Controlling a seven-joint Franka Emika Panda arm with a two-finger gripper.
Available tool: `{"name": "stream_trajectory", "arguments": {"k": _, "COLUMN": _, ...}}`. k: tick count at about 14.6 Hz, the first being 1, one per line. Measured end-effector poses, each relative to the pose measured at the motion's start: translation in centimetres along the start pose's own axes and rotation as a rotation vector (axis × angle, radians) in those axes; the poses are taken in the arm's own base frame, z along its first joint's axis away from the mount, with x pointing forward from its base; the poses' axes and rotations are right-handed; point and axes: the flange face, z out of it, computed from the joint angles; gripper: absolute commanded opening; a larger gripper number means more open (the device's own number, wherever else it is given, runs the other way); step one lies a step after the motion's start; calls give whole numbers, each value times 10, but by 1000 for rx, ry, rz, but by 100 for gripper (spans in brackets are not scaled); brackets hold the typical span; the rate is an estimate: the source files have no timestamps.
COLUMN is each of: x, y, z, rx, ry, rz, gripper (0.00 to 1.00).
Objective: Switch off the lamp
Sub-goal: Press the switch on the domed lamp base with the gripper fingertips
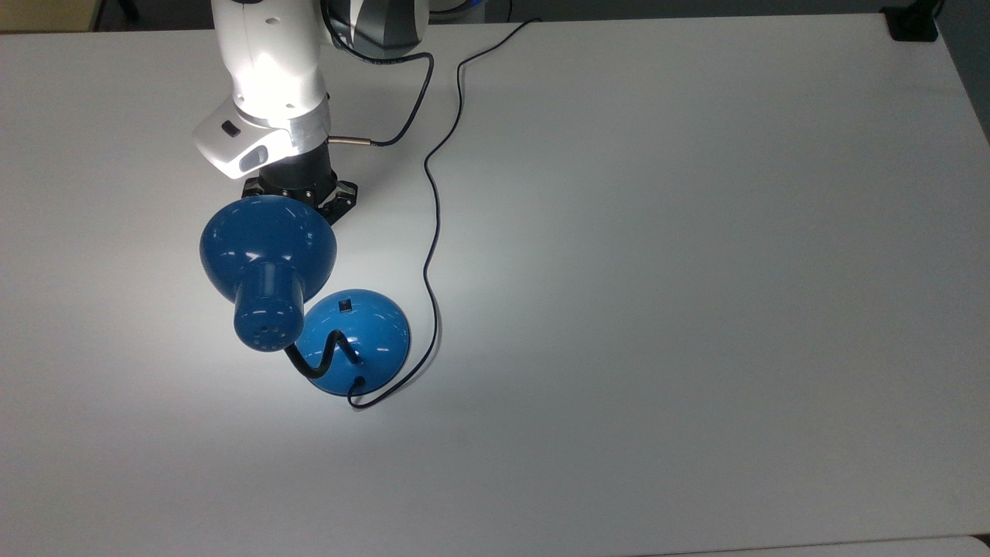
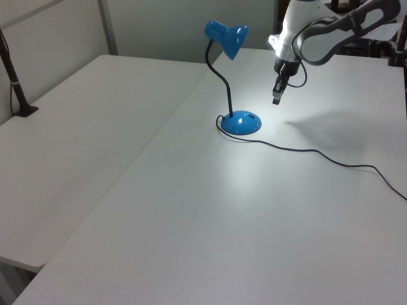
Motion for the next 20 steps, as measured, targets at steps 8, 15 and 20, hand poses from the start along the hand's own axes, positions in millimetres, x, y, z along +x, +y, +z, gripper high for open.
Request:
{"name": "stream_trajectory", "arguments": {"k": 8, "x": 17, "y": -22, "z": 35, "rx": 8, "ry": 115, "rz": -99, "gripper": 0}}
{"name": "stream_trajectory", "arguments": {"k": 15, "x": 23, "y": -29, "z": 43, "rx": 24, "ry": 159, "rz": -108, "gripper": 0}}
{"name": "stream_trajectory", "arguments": {"k": 20, "x": 21, "y": -29, "z": 48, "rx": 27, "ry": 151, "rz": -110, "gripper": 0}}
